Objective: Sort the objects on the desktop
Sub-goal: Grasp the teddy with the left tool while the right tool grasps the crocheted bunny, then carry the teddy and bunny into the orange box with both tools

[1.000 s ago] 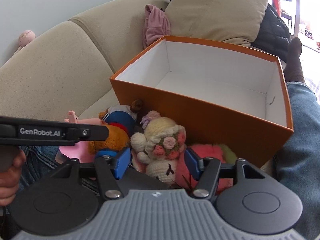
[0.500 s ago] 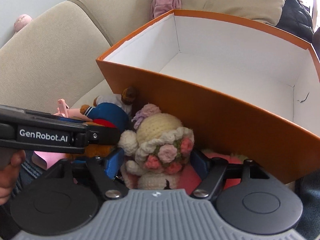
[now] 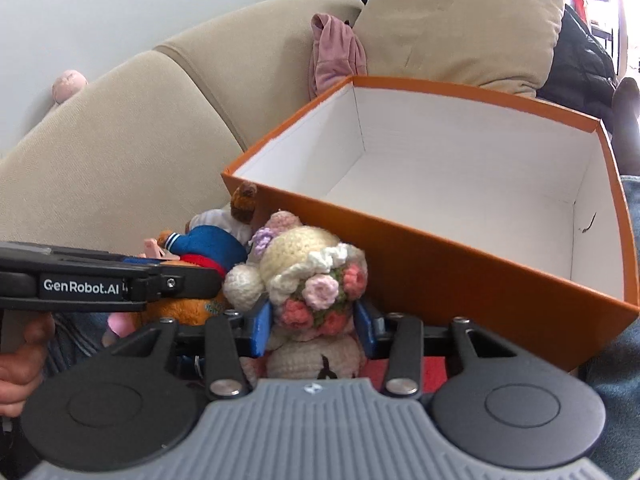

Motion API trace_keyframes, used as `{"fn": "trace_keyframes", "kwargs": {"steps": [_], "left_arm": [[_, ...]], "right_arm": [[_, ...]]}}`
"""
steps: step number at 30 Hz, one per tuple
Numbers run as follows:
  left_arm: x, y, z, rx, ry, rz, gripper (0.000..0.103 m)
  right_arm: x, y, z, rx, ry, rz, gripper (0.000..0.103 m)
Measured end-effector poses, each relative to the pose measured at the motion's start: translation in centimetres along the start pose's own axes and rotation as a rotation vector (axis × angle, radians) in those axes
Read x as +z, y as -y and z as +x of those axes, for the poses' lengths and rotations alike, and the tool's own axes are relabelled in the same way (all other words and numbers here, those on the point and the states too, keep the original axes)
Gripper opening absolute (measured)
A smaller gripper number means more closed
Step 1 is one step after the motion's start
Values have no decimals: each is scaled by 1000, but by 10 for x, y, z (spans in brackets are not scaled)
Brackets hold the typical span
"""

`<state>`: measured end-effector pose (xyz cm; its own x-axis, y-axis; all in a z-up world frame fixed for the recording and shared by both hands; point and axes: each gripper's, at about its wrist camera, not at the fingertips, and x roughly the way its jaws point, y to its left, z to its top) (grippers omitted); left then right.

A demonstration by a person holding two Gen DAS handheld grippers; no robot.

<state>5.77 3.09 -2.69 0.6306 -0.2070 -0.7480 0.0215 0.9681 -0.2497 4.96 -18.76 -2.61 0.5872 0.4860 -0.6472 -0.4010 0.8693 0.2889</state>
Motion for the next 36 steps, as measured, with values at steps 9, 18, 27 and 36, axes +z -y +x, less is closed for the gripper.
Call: {"fn": "trace_keyframes", "kwargs": {"steps": [9, 18, 27, 36], "left_arm": [[43, 17, -49, -42, 169, 96, 43], [96, 58, -17, -59, 215, 269, 43], [127, 72, 97, -35, 40, 440, 43], [114, 75, 163, 84, -88, 651, 44]], "right_arm": [[28, 6, -37, 81, 126, 107, 43], [85, 24, -41, 18, 275, 147, 42], [115, 87, 51, -54, 119, 358, 31], [117, 117, 126, -44, -46, 465, 31]]}}
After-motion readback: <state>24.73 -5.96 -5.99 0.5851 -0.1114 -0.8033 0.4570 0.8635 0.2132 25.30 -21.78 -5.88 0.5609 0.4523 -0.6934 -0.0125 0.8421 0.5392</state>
